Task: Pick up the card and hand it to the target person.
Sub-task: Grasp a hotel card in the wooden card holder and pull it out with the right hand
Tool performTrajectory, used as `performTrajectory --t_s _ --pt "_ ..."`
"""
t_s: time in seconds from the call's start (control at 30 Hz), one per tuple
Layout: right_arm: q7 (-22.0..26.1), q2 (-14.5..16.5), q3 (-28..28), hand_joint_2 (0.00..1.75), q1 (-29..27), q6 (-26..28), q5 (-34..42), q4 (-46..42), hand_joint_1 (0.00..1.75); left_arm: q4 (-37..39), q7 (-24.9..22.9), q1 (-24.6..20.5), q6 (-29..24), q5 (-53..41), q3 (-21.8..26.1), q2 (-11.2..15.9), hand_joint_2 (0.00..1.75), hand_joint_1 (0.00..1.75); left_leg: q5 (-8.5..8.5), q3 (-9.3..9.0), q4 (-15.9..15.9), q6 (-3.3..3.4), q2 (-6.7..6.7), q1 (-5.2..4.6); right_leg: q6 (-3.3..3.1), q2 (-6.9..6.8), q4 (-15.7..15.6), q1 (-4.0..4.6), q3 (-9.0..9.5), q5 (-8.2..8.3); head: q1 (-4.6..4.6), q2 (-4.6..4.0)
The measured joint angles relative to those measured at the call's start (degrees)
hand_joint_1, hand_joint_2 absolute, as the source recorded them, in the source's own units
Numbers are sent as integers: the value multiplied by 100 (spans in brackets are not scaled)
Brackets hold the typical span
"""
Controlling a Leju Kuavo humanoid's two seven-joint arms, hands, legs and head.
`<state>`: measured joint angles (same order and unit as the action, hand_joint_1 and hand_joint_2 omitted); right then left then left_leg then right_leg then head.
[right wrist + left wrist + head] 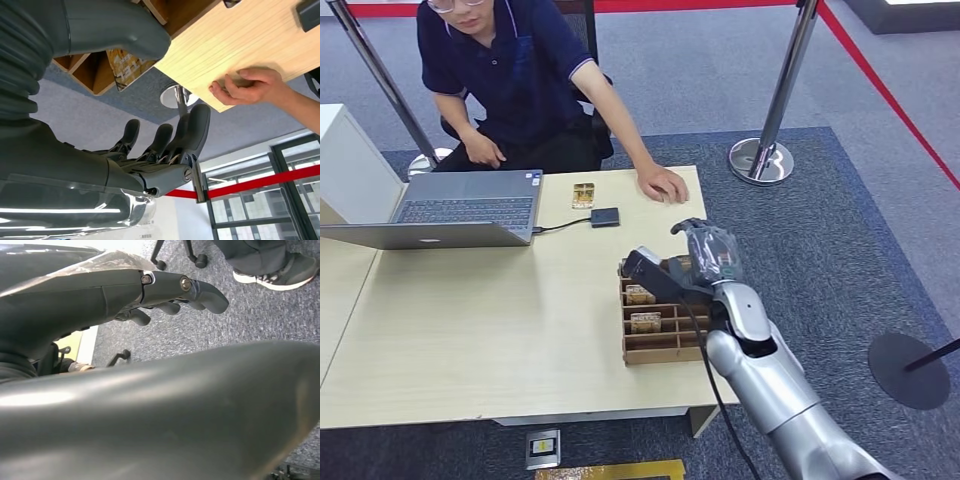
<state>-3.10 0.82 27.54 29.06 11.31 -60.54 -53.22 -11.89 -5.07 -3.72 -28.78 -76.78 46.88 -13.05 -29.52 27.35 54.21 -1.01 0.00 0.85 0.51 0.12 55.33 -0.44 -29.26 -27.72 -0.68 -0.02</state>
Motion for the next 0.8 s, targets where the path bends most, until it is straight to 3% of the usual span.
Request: performTrajectory --t_s 0.8 --pt "-51 -14 0 175 4 -45 -107 284 77 4 28 1 3 16 57 1 0 0 0 1 0 0 0 0 0 0 0 0 0 0 -1 0"
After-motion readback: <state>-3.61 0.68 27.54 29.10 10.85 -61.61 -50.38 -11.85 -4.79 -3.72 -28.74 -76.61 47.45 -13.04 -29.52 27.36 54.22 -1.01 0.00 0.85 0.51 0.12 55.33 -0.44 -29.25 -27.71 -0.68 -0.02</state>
